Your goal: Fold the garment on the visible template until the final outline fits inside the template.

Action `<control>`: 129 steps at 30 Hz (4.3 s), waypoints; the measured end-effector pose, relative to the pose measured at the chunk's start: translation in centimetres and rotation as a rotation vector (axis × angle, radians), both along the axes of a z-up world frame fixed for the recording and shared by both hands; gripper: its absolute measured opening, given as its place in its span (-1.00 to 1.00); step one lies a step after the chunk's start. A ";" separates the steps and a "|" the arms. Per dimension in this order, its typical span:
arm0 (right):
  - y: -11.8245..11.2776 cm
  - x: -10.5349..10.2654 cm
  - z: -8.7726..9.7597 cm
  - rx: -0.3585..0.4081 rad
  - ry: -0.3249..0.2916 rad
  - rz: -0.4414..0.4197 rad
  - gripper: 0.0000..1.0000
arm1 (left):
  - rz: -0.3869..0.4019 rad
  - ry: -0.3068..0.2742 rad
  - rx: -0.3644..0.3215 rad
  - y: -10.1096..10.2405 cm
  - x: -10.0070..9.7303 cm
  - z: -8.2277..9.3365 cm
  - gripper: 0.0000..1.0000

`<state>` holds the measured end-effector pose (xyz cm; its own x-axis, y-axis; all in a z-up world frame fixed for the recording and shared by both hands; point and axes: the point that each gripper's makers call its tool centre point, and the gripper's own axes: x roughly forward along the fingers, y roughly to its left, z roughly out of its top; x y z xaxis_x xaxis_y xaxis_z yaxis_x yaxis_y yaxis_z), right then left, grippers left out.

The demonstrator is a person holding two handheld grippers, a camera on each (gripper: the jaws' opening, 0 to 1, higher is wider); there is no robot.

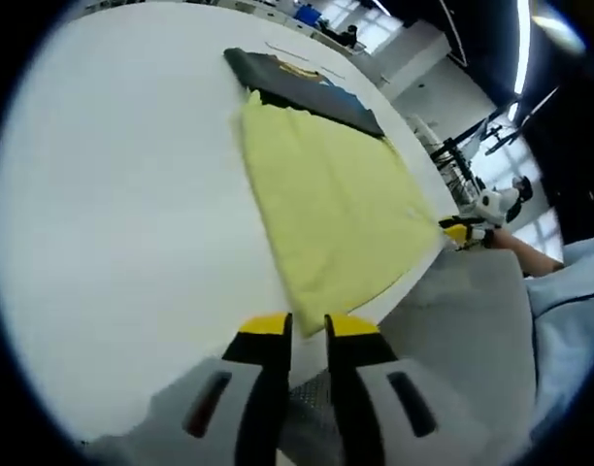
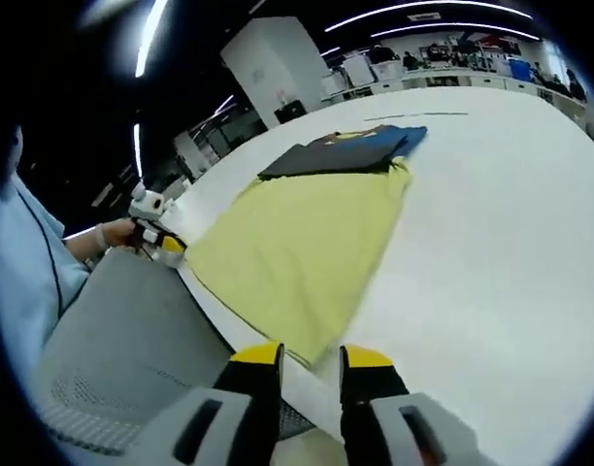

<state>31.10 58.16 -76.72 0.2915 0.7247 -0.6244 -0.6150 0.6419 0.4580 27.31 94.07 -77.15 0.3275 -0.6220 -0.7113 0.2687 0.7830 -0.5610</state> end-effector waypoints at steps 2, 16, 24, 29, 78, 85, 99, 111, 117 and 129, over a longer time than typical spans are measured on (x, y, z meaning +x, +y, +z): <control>0.1 0.1 -0.2 0.001 0.025 -0.020 -0.77 | 0.019 -0.004 -0.014 -0.1 0.1 0.0 -0.87; 0.1 0.0 1.8 0.081 0.112 -0.051 -1.00 | 0.020 -0.041 -0.106 -0.6 0.0 2.5 -1.00; -0.4 -1.4 3.0 0.120 0.149 -0.074 -1.00 | -0.017 -0.023 -0.146 -1.5 -1.8 4.3 -1.00; -0.5 -2.7 4.2 0.156 0.173 -0.100 -1.00 | 0.020 -0.008 -0.186 -1.5 -3.3 5.9 -1.00; 3.6 22.9 13.8 0.416 -0.026 -0.290 -1.00 | 0.238 -0.357 -0.330 1.1 23.1 12.6 -1.00; 3.9 26.3 12.0 0.382 -0.032 -0.319 -1.00 | 0.310 -0.384 -0.324 2.0 26.5 11.5 -1.00; 3.5 29.2 4.8 0.228 0.019 -0.377 -1.00 | 0.369 -0.270 -0.263 2.3 28.4 5.3 -1.00; 3.2 29.5 1.9 0.204 0.060 -0.403 -1.00 | 0.377 -0.235 -0.219 2.6 28.2 2.3 -1.00; 3.2 29.2 1.2 0.183 0.073 -0.402 -1.00 | 0.373 -0.224 -0.206 2.6 28.0 2.0 -1.00; 3.9 28.2 2.6 0.185 0.011 -0.306 -0.94 | 0.338 -0.253 -0.240 2.3 28.1 2.9 -0.92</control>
